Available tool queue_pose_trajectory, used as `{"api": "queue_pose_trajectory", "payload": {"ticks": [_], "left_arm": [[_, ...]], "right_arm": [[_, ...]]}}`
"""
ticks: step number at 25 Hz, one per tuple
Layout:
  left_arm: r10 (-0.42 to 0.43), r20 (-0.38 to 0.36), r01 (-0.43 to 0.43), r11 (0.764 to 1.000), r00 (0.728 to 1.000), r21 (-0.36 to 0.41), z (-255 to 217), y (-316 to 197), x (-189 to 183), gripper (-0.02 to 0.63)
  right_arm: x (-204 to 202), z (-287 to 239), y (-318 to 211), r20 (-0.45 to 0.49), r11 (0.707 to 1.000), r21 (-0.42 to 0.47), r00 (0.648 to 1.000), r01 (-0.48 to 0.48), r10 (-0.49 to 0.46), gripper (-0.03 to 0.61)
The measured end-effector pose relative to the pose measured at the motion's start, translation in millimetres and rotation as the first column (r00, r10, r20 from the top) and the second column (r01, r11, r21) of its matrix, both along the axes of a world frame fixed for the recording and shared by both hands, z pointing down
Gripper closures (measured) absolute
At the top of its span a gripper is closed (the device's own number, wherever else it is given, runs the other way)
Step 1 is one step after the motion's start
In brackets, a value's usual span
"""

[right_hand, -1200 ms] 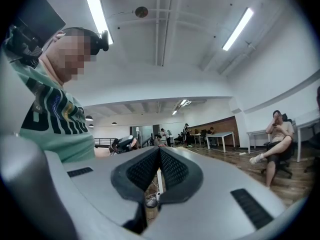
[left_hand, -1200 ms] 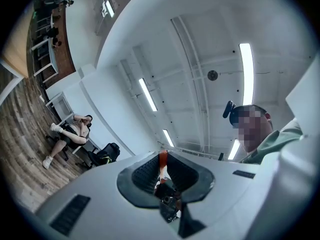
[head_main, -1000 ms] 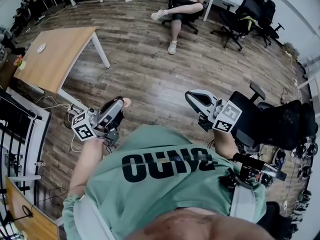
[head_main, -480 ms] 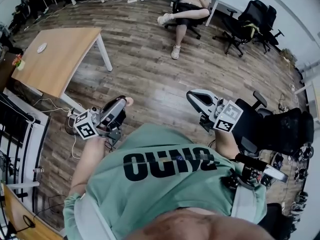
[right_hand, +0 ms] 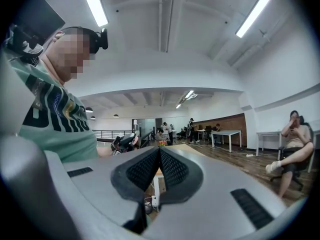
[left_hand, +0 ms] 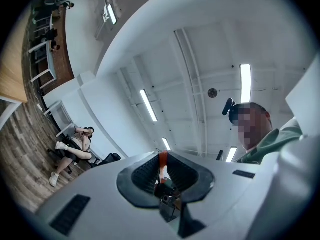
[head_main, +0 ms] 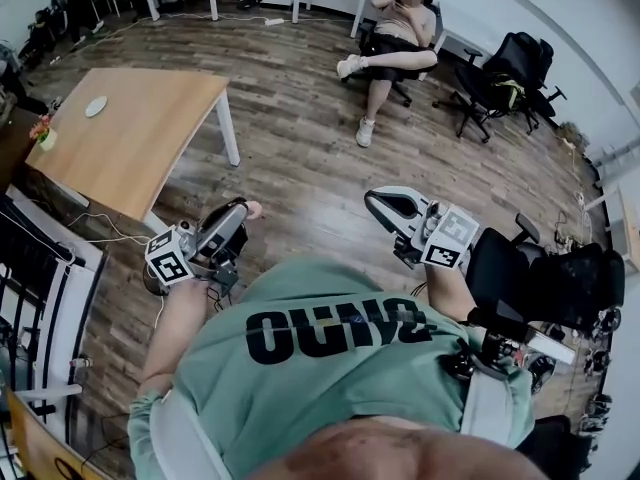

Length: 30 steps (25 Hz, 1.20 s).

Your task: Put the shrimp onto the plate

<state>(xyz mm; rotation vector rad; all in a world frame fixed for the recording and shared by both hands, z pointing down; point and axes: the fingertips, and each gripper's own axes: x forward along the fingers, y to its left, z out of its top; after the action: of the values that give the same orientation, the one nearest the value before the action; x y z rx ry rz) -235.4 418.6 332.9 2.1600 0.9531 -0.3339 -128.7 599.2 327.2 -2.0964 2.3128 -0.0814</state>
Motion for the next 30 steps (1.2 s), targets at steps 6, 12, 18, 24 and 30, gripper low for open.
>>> {"api": "queue_pose_trajectory", "payload": {"ticks": [6, 12, 18, 24, 30], "left_arm": [[-0.07, 0.011, 0.07, 0.997, 0.998, -0.043, 14, -61, -15, 0.566], [-0.141, 0.02, 0.142, 0.988, 0.99, -0.067, 24, -101, -9, 0.566], [-0.208, 0.059, 0.211, 0.976, 0.976, -0.056, 32, -118, 22, 0.566], [-0.327, 0.052, 0.327, 0.945, 0.944, 0.006, 24, -117, 83, 0.567], [-0.422, 0.08, 0.424, 0.906, 0.903, 0.002, 24, -103, 167, 0.566]], "right_arm": [[1, 1, -68, -0.013, 0.998, -0.045, 0.999, 0.052, -0.052, 0.571], [18, 0, -118, -0.03, 0.989, -0.07, 0.991, 0.127, -0.129, 0.571], [60, 14, -144, 0.021, 0.98, -0.049, 0.981, 0.194, -0.193, 0.571], [142, 20, -165, 0.044, 0.952, -0.015, 0.951, 0.306, -0.305, 0.571], [242, 9, -174, 0.06, 0.918, 0.029, 0.916, 0.396, -0.397, 0.571]]}}
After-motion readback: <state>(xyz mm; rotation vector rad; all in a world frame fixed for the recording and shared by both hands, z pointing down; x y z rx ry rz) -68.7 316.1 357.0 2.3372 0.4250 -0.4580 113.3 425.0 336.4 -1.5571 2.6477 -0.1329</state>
